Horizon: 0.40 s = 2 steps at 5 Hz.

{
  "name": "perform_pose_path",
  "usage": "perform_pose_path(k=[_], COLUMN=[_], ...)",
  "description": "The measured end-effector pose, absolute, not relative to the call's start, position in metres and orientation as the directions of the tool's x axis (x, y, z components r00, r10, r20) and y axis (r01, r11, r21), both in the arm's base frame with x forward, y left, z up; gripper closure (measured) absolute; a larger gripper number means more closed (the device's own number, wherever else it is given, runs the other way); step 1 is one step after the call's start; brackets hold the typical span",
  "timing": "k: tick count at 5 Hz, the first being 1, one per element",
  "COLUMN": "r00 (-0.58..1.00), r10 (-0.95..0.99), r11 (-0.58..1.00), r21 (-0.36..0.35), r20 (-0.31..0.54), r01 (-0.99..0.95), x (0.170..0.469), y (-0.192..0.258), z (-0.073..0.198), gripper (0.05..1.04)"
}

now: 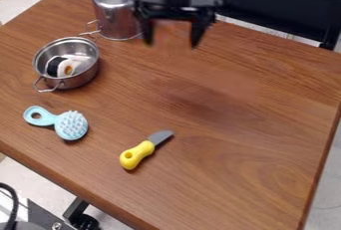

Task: Move the yellow knife to the bottom middle of the table

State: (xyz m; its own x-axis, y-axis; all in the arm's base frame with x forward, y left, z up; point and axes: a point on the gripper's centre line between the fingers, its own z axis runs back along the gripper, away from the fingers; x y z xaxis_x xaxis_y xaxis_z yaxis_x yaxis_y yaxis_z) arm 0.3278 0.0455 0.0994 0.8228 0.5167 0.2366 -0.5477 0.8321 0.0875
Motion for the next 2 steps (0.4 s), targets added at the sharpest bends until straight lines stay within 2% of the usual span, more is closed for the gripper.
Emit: perform_pose_path(k=[1,2], r00=[0.794,0.756], r10=[0.556,0.612], r11=[0.813,0.773], r21=[0.039,0.028], r20=[0.245,0.231], r01=[-0.581,-0.634], x=[0.342,0.360], y=[0.075,0.093], z=[0.111,0.112], gripper=[0.087,0.087])
